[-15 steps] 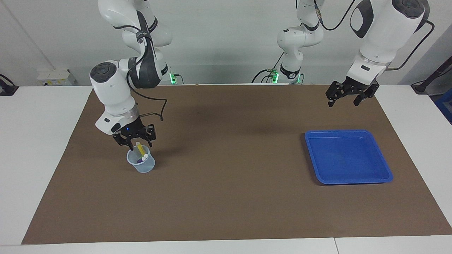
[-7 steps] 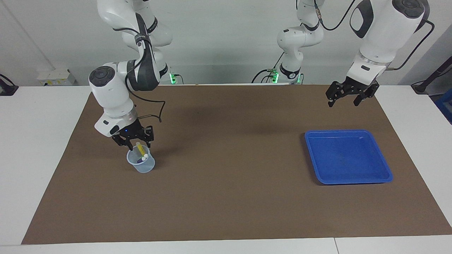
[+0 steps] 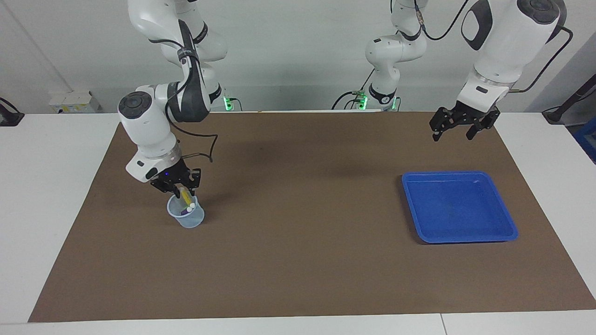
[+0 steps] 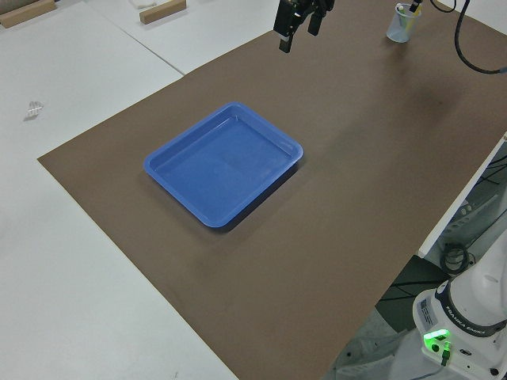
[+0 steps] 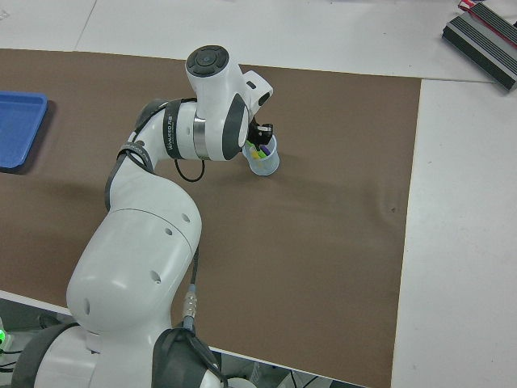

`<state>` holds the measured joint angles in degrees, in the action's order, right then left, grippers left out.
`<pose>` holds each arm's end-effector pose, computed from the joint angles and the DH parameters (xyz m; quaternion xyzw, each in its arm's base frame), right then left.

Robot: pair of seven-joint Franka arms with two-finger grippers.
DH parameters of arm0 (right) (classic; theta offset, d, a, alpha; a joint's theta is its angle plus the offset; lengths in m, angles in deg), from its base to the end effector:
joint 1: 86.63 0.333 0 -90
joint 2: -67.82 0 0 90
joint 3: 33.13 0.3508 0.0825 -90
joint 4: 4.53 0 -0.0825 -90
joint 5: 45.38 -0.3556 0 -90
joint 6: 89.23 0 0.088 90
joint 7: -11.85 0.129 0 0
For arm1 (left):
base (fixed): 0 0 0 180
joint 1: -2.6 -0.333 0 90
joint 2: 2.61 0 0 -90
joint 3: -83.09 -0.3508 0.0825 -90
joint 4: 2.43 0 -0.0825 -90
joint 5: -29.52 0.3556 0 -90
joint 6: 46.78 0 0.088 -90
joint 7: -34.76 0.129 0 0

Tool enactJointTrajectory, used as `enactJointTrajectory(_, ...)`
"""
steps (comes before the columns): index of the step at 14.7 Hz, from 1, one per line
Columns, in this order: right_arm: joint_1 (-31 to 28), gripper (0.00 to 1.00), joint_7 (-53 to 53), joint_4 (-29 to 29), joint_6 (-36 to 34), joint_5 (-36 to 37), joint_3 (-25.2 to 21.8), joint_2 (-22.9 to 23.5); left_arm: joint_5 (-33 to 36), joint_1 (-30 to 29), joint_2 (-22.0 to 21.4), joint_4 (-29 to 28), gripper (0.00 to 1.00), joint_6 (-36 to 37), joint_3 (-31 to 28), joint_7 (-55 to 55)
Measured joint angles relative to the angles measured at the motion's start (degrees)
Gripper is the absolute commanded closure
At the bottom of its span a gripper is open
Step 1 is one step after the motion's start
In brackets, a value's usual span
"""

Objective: Right arm passes pens to left for tray arrangement
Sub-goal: 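Move the right gripper to the white cup over the yellow pen, then close the right gripper on the yellow pen in the cup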

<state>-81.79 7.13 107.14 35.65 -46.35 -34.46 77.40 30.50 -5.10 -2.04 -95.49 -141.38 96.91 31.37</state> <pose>0.5813 0.0372 0.4281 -0.9972 -0.0673 -0.0318 0.0048 0.5334 -0.0544 0.6155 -0.9996 0.0244 -0.0092 0.0066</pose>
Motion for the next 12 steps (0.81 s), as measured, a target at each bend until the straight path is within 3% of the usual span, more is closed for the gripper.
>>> enactJointTrajectory(6,-0.04,0.56,0.20,0.34,-1.13,0.00,-0.04,0.00,0.00,0.00,0.00,0.00,0.00,0.00,0.00,0.00)
enactJointTrajectory(10,-0.26,0.66,0.24,0.48,-2.26,0.00,-0.08,0.00,0.00,0.00,0.00,0.00,0.00,0.00,0.00,0.00)
enactJointTrajectory(12,-0.87,0.66,0.24,0.50,-2.44,0.00,-0.09,0.00,0.00,0.00,0.00,0.00,0.00,0.00,0.00,0.00)
